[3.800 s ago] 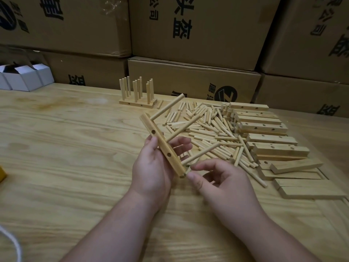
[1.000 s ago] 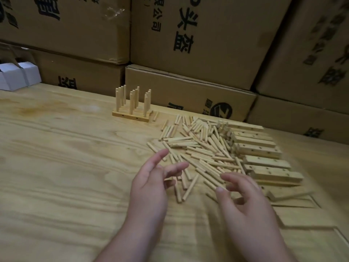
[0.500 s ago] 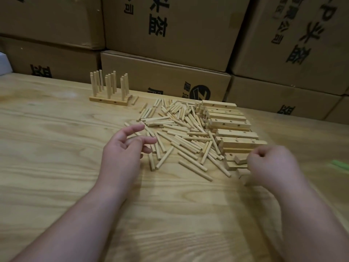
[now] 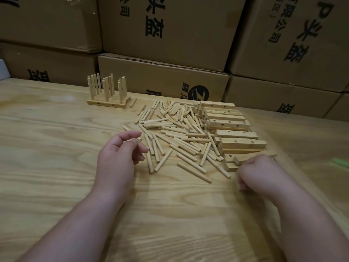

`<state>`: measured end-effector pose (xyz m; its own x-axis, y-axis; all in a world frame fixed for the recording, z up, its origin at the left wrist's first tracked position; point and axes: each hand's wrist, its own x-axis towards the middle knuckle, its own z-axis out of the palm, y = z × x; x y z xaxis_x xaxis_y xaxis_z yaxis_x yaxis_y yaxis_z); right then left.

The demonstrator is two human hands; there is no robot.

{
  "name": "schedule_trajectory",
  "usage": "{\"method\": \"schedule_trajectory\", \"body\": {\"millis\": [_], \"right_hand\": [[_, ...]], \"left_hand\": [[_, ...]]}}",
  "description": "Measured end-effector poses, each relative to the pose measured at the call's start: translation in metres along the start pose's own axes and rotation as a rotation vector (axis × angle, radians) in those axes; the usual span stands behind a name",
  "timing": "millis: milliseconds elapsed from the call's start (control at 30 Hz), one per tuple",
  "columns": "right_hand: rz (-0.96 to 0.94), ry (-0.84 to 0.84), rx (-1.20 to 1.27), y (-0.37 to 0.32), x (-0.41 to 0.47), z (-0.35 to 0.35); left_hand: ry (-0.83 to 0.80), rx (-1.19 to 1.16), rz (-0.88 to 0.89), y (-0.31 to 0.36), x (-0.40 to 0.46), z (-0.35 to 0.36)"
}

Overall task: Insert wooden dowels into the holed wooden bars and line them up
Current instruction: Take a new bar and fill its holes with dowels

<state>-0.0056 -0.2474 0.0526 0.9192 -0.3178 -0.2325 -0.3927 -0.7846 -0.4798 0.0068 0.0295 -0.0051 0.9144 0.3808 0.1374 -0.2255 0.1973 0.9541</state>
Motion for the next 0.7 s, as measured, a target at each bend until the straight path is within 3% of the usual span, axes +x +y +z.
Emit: {"method": "schedule_trajectory", "body": {"millis": [167,267,333,433,500,700], "right_hand": [[-0.082,-0.151,-0.032,-0.022,-0.019,0.011],[-0.182,-0.220,0.155,-0.040,-0.035,0.030],[-0.271,-0.179,0.292,-0.050,-0.044,0.041],[-0.373,0.014,0.330,-0.053,-0.044,0.036],[-0.423,0.018,0.260,-0.044,-0.041,0.027],[-0.461,-0.219,-0.202,-0.021,-0.027,0.016]], "left_hand": [[0.003,-0.047,0.023,-0.001,0.001,0.001],[0.005,-0.042,0.025,-0.001,0.002,0.001],[0.010,-0.035,0.020,-0.001,0.002,0.001],[0.019,-0.022,0.027,-0.002,0.003,-0.001],[0.033,0.003,0.038,-0.004,0.005,0.000],[0.031,0.081,0.058,-0.009,0.006,-0.001]]}}
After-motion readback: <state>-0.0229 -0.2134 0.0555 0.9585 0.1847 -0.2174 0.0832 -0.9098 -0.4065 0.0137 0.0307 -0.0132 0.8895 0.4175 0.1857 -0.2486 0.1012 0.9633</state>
